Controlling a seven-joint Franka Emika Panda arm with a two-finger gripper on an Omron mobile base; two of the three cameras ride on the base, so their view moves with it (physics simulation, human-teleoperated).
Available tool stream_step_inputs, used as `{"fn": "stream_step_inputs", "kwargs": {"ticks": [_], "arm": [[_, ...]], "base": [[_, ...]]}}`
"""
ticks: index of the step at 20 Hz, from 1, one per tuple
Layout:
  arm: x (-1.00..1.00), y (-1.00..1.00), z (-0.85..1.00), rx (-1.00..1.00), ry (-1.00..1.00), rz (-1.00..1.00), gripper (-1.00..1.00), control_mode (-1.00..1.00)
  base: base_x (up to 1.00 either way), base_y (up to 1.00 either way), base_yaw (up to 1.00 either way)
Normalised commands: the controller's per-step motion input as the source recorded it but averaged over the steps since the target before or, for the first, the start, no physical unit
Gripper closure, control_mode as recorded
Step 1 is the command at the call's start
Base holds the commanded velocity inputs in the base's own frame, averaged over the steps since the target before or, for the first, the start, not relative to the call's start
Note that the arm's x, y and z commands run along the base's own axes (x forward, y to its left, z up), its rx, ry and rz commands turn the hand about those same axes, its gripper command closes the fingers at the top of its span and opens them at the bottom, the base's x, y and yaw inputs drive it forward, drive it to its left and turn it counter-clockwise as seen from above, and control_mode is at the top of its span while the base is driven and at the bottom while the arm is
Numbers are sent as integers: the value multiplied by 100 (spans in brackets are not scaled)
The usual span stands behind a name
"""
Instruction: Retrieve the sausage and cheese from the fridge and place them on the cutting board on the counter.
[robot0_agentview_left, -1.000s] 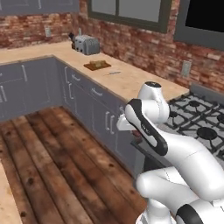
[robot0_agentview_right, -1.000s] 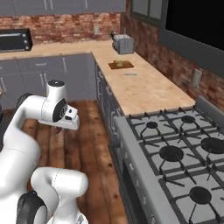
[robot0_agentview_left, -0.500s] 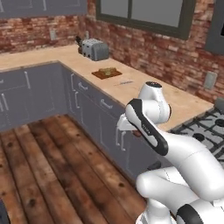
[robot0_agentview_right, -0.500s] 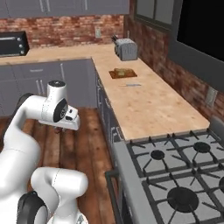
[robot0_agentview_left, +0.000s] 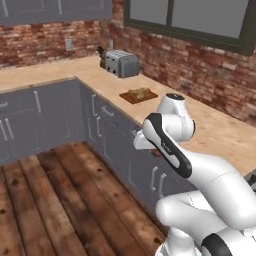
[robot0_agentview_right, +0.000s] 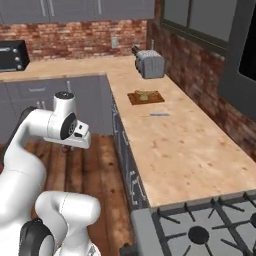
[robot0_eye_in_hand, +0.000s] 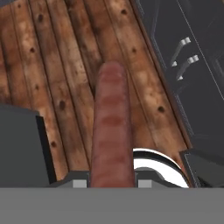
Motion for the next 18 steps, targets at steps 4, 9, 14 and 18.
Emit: {"fn": "stream_step_inputs", "kwargs": {"ticks": [4,9,14,18], "arm": [[0,0,0,0,0,0,100,100],[0,0,0,0,0,0,100,100],[0,0,0,0,0,0,100,100],[0,0,0,0,0,0,100,100]], "base": [[94,1,0],[94,8,0],[94,24,-5],[93,27,-12]]}}
